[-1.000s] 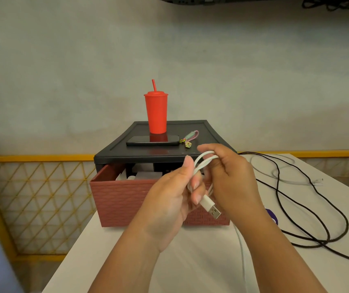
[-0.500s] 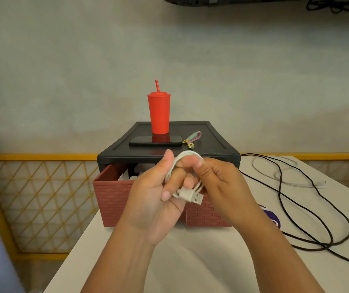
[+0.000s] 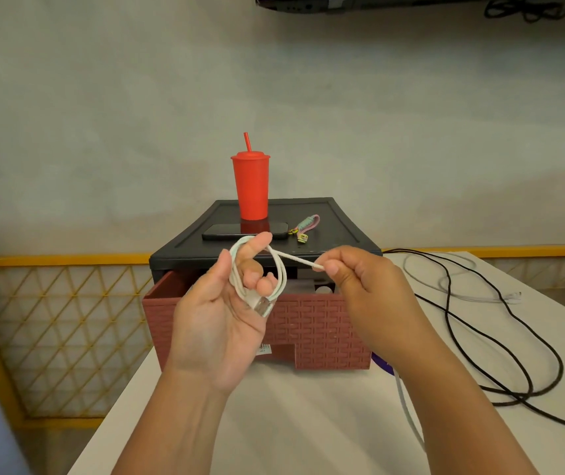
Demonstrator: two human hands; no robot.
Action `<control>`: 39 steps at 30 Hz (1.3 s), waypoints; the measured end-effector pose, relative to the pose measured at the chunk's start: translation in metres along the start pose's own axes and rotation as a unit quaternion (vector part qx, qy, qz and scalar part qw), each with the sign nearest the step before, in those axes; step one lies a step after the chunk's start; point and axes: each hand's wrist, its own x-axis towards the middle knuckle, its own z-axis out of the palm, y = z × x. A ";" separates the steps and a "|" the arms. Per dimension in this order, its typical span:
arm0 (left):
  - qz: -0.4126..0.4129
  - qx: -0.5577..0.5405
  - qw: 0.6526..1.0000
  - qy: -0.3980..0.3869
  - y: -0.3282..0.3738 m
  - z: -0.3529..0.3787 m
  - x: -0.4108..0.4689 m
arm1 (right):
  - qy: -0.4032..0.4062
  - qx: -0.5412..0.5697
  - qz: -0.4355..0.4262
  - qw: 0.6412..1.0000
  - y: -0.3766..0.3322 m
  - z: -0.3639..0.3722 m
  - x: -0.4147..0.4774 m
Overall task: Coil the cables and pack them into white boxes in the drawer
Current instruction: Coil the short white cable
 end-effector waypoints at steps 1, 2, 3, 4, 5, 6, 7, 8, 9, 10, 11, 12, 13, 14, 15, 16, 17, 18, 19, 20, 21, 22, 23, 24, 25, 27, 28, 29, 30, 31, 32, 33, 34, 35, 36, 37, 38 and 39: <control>0.007 0.004 1.000 -0.002 0.001 0.000 0.000 | -0.020 0.001 0.006 1.000 -0.001 0.000 -0.001; 0.016 0.014 1.000 -0.005 0.002 0.000 0.000 | -0.046 -0.002 0.009 0.999 -0.003 0.000 -0.002; 0.024 0.026 0.999 -0.008 0.002 -0.001 0.000 | -0.074 -0.009 0.007 0.997 -0.005 0.000 -0.003; 0.033 0.038 0.999 -0.011 0.003 -0.003 0.001 | -0.099 -0.019 0.002 0.995 -0.007 0.000 -0.004; 0.042 0.053 0.998 -0.013 0.003 -0.004 0.001 | -0.120 -0.028 -0.004 0.992 -0.008 0.001 -0.005; 0.053 0.073 0.996 -0.012 0.003 -0.005 0.001 | -0.139 -0.034 -0.010 0.990 -0.010 0.002 -0.005; 0.065 0.095 0.993 -0.009 0.002 -0.006 0.002 | -0.155 -0.036 -0.012 0.987 -0.011 0.002 -0.006; 0.077 0.120 0.990 -0.002 0.001 -0.007 0.002 | -0.167 -0.038 -0.011 0.985 -0.011 0.003 -0.006; 0.087 0.146 0.985 0.013 0.000 -0.009 0.003 | -0.175 -0.038 -0.009 0.984 -0.012 0.003 -0.006; 0.102 0.186 0.977 0.027 -0.002 -0.009 0.004 | -0.178 -0.036 -0.005 0.983 -0.012 0.002 -0.007; 0.119 0.241 0.963 0.035 -0.004 -0.010 0.005 | -0.178 -0.030 -0.001 0.984 -0.013 0.000 -0.007; 0.141 0.309 0.940 0.040 -0.006 -0.011 0.005 | -0.182 -0.020 0.004 0.983 -0.014 -0.002 -0.008; 0.164 0.379 0.910 0.040 -0.010 -0.012 0.006 | -0.189 -0.007 0.008 0.982 -0.016 -0.005 -0.009; 0.181 0.439 0.879 0.036 -0.012 -0.014 0.006 | -0.201 0.006 0.011 0.980 -0.018 -0.008 -0.010; 0.186 0.483 0.855 0.031 -0.015 -0.015 0.005 | -0.211 0.018 0.008 0.977 -0.021 -0.010 -0.011; 0.183 0.515 0.837 0.017 -0.017 -0.015 0.004 | -0.217 0.024 0.004 0.976 -0.023 -0.012 -0.012; 0.178 0.539 0.823 -0.002 -0.019 -0.017 0.003 | -0.212 0.027 -0.006 0.977 -0.024 -0.013 -0.012; 0.170 0.549 0.818 -0.023 -0.020 -0.017 0.002 | -0.194 0.027 -0.016 0.980 -0.024 -0.014 -0.012; 0.159 0.544 0.823 -0.042 -0.021 -0.018 0.000 | -0.166 0.027 -0.025 0.986 -0.023 -0.015 -0.011; 0.142 0.527 0.836 -0.063 -0.021 -0.016 -0.001 | -0.131 0.033 -0.030 0.990 -0.022 -0.016 -0.010; 0.122 0.509 0.848 -0.080 -0.022 -0.015 -0.003 | -0.093 0.049 -0.033 0.994 -0.020 -0.017 -0.008; 0.102 0.492 0.859 -0.100 -0.022 -0.014 -0.004 | -0.057 0.072 -0.033 0.995 -0.019 -0.018 -0.007; 0.085 0.476 0.867 -0.124 -0.022 -0.012 -0.005 | -0.025 0.096 -0.036 0.994 -0.018 -0.018 -0.006; 0.072 0.459 0.873 -0.146 -0.021 -0.009 -0.006 | 0.001 0.119 -0.039 0.992 -0.017 -0.018 -0.006; 0.062 0.443 0.879 -0.163 -0.021 -0.007 -0.006 | 0.017 0.141 -0.045 0.989 -0.017 -0.018 -0.005; 0.042 0.409 0.895 -0.172 -0.019 -0.003 -0.006 | 0.024 0.191 -0.046 0.980 -0.016 -0.016 -0.004; 0.031 0.385 0.907 -0.169 -0.019 -0.001 -0.006 | 0.019 0.217 -0.037 0.975 -0.017 -0.014 -0.004; 0.021 0.355 0.921 -0.161 -0.018 -0.001 -0.006 | 0.005 0.231 -0.029 0.973 -0.017 -0.013 -0.004; 0.011 0.321 0.935 -0.152 -0.018 0.000 -0.006 | -0.013 0.229 -0.021 0.973 -0.017 -0.011 -0.004; 0.002 0.282 0.949 -0.141 -0.018 0.000 -0.006 | -0.029 0.210 -0.021 0.977 -0.015 -0.009 -0.003; -0.007 0.246 0.961 -0.130 -0.017 0.000 -0.006 | -0.045 0.193 -0.017 0.980 -0.012 -0.007 -0.003; -0.014 0.216 0.969 -0.120 -0.017 0.000 -0.006 | -0.056 0.189 -0.013 0.980 -0.010 -0.004 -0.003; -0.020 0.192 0.975 -0.112 -0.017 0.000 -0.006 | -0.063 0.201 -0.003 0.978 -0.011 -0.003 -0.003; -0.030 0.171 0.979 -0.106 -0.018 0.000 -0.006 | -0.069 0.220 0.006 0.973 -0.012 -0.001 -0.003; -0.038 0.149 0.983 -0.101 -0.019 0.001 -0.006 | -0.069 0.238 0.016 0.969 -0.013 0.002 -0.003; -0.047 0.122 0.987 -0.097 -0.021 0.002 -0.007 | -0.062 0.243 0.021 0.968 -0.014 0.004 -0.004; -0.057 0.092 0.989 -0.097 -0.021 0.003 -0.007 | -0.048 0.234 0.021 0.971 -0.016 0.007 -0.004; -0.070 0.056 0.991 -0.101 -0.022 0.002 -0.007 | -0.032 0.219 0.015 0.975 -0.017 0.009 -0.005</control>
